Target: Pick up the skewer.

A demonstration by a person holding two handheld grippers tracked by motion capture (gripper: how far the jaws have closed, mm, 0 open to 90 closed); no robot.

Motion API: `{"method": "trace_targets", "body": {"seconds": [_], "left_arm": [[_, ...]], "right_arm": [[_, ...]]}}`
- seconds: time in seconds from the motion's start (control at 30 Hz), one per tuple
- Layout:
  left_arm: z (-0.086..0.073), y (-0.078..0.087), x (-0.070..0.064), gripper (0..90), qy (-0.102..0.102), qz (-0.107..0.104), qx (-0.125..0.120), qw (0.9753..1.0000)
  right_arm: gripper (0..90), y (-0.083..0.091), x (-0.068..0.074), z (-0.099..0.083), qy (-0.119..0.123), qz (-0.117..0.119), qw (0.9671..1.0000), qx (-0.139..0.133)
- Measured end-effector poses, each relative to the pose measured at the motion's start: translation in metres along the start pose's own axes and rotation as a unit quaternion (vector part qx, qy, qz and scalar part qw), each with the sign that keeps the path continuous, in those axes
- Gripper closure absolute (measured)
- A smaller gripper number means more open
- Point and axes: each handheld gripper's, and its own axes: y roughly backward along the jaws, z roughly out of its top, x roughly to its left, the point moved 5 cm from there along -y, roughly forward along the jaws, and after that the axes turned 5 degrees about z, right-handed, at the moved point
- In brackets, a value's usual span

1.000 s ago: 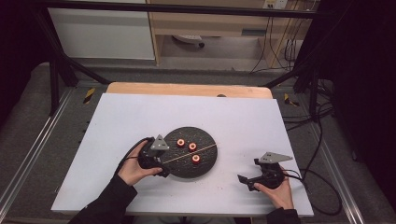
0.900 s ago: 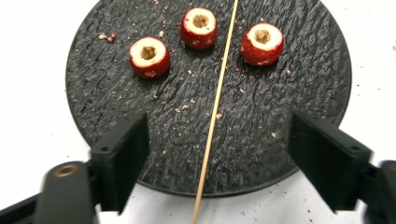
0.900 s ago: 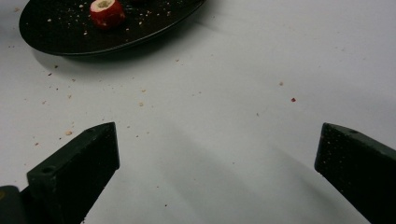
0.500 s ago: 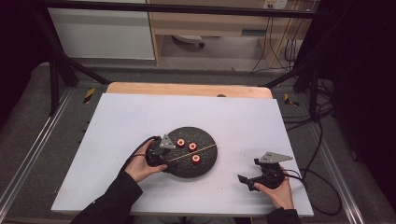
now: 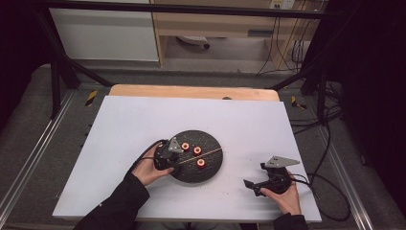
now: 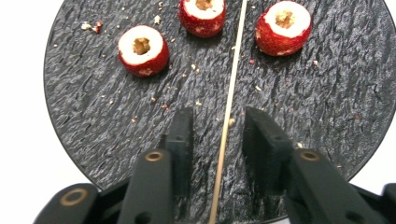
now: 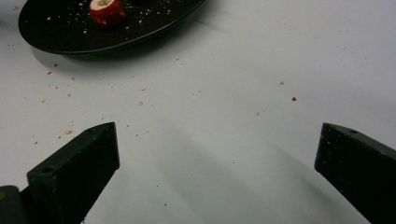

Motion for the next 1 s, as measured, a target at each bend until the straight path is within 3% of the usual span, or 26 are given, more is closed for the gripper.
{"method": "trace_targets", "body": {"seconds": [0.47,1.0], "left_arm": [[0.0077,-0.0054,-0.0063,83.8,-0.014,-0.010,0.027,0.9995],[0.0089,-0.0041,-0.0093,88.3,-0.029,-0.010,0.037,0.9989]], "right_arm": [[0.7,-0.0001,0.0002,0.0000,-0.001,0.001,1.0000,0.000],[0.6,-0.0001,0.0001,-0.0002,-0.001,0.001,1.0000,0.000]]}}
